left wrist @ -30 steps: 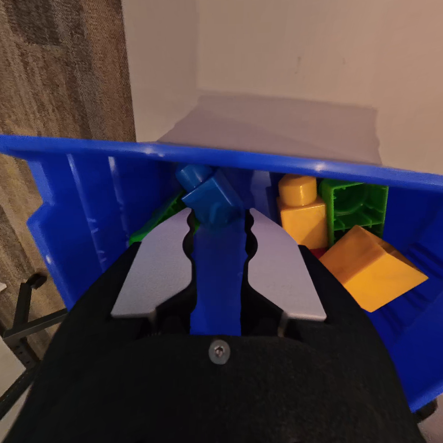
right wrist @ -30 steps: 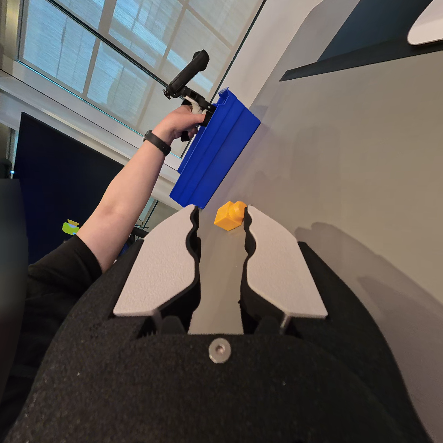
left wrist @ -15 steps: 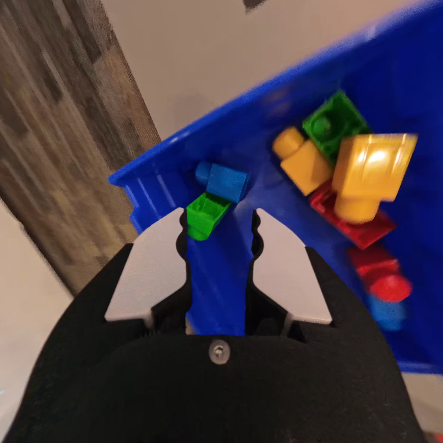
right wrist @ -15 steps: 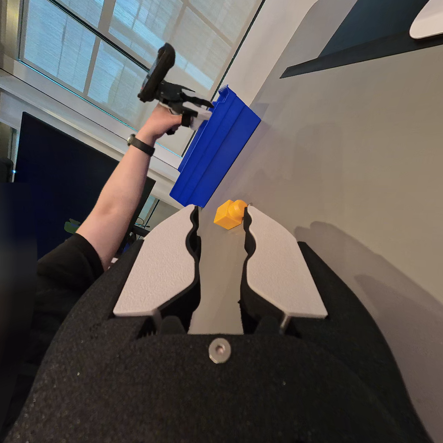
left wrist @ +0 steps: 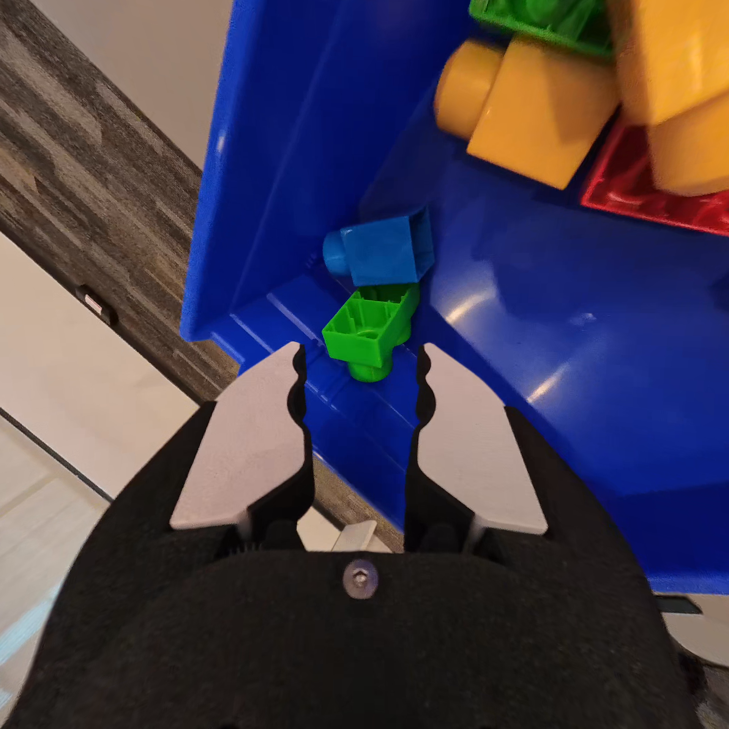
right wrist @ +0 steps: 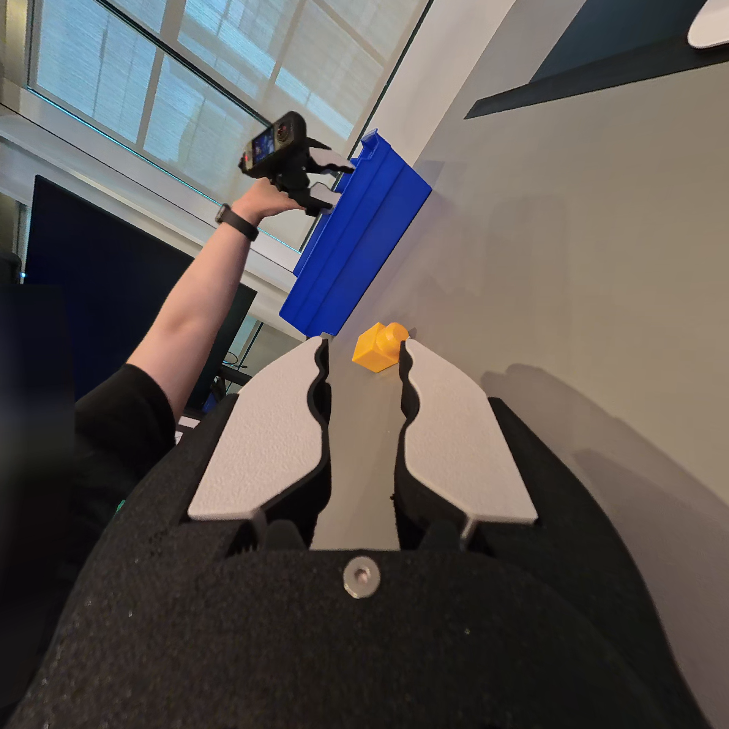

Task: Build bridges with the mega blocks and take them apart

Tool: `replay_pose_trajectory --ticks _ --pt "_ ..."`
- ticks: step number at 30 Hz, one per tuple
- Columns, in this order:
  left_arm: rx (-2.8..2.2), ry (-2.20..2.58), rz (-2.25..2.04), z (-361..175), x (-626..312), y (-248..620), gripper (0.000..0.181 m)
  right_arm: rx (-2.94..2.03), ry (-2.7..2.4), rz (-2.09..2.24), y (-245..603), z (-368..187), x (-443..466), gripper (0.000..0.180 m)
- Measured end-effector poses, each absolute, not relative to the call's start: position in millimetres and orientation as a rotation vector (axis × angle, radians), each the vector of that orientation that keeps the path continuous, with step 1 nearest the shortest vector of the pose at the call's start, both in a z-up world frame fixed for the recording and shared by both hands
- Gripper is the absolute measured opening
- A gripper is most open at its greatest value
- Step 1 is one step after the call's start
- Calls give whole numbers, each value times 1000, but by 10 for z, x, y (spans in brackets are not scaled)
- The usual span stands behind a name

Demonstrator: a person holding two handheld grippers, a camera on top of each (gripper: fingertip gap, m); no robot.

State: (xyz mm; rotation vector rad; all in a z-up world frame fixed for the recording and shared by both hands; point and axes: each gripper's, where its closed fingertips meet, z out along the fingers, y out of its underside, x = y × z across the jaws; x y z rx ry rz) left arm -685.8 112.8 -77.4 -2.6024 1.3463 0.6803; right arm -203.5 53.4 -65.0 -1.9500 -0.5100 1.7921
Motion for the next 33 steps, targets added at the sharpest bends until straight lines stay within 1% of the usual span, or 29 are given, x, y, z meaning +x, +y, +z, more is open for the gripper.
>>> replay_pose_trajectory --ticks 4,8,11,15,18,23,26,30,33 --pt "-2648 1327 689 -899 -6965 1160 53 -1950 -530 1799 509 -642 -2065 33" --pt "-2640 1317 739 -965 -7044 1195 41 -1954 -562 1811 459 -637 -2113 33" --pt "-2645 1286 754 -953 -7052 1191 40 -1950 -588 1804 440 -620 -2133 33" --pt "-2613 1208 763 -807 -7014 1168 39 -1914 -621 1780 423 -540 -2148 33" --pt "-2566 1056 677 -535 -6892 1129 39 -1862 -656 1772 381 -420 -2172 33" --pt "-2447 781 369 89 -6480 942 39 -1739 -843 1682 189 -181 -2320 34" --pt "-2373 690 104 381 -6000 795 39 -1611 -993 1569 3 9 -2463 34" --pt "-2312 640 -341 565 -5062 573 39 -1424 -1158 1313 -236 238 -2599 37" --pt "-2286 689 -573 557 -4336 429 39 -1324 -1199 1100 -348 330 -2563 48"
